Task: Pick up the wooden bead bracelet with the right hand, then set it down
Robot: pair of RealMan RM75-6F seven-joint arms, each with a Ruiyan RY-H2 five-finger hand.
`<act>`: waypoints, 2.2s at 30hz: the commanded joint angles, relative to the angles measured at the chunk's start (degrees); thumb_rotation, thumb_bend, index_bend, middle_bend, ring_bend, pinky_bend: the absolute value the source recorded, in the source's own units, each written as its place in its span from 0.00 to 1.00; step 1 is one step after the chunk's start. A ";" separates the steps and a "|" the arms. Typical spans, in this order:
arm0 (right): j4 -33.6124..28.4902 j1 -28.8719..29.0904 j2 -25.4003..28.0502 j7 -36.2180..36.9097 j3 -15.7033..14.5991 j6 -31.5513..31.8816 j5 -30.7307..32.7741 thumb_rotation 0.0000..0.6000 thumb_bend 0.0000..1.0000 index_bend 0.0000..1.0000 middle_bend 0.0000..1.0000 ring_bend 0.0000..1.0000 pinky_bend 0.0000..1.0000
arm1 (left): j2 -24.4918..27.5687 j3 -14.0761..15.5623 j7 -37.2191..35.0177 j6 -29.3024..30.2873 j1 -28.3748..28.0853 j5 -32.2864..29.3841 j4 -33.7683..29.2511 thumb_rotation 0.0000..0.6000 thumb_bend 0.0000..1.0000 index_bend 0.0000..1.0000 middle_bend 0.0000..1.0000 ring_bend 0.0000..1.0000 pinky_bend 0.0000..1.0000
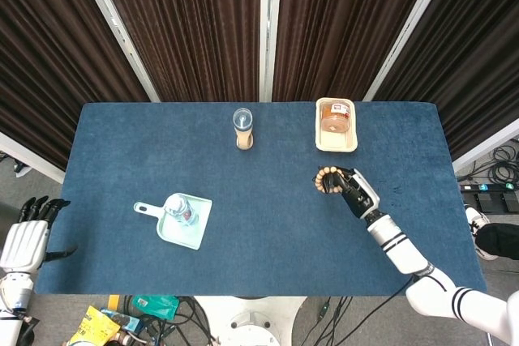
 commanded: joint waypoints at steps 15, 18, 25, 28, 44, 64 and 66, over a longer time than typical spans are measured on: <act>1.17 0.49 -1.02 -0.70 0.38 -0.70 -0.32 0.39 0.59 0.62 0.66 0.34 0.00 | -0.14 -0.04 0.35 -0.63 -0.14 -0.69 0.15 1.00 0.03 0.18 0.16 0.06 0.02; 1.26 0.44 -1.10 -0.66 0.35 -0.38 -0.54 0.37 0.54 0.62 0.66 0.34 0.00 | -0.20 -0.04 0.32 -0.62 -0.16 -0.67 0.23 1.00 0.04 0.18 0.16 0.06 0.02; 1.61 0.53 -1.29 -1.16 0.22 -0.31 -0.77 0.38 0.66 0.62 0.66 0.34 0.00 | -0.32 -0.01 0.20 -0.85 -0.25 -0.75 0.38 1.00 0.04 0.18 0.16 0.06 0.02; 1.62 0.52 -1.31 -1.69 0.17 -0.18 -0.87 0.38 0.77 0.61 0.66 0.34 0.00 | -0.37 0.04 0.08 -0.80 -0.20 -0.71 0.48 1.00 0.04 0.18 0.16 0.06 0.02; 0.80 -0.04 -0.40 -2.84 -0.62 1.75 -2.15 0.47 1.00 0.56 0.61 0.30 0.00 | -0.75 0.18 -0.76 -0.23 0.08 -0.30 1.07 1.00 0.03 0.18 0.16 0.06 0.02; 1.56 0.59 -0.26 -1.26 -2.15 2.36 -3.76 0.36 0.29 0.42 0.54 0.26 0.00 | -1.00 0.27 -1.33 -0.40 0.14 -0.28 1.74 1.00 0.03 0.18 0.16 0.06 0.02; 1.61 0.65 -0.31 -1.01 -2.22 2.49 -3.83 0.36 0.26 0.41 0.54 0.26 0.00 | -0.92 0.26 -1.33 -0.35 0.16 -0.28 1.66 1.00 0.03 0.18 0.16 0.06 0.02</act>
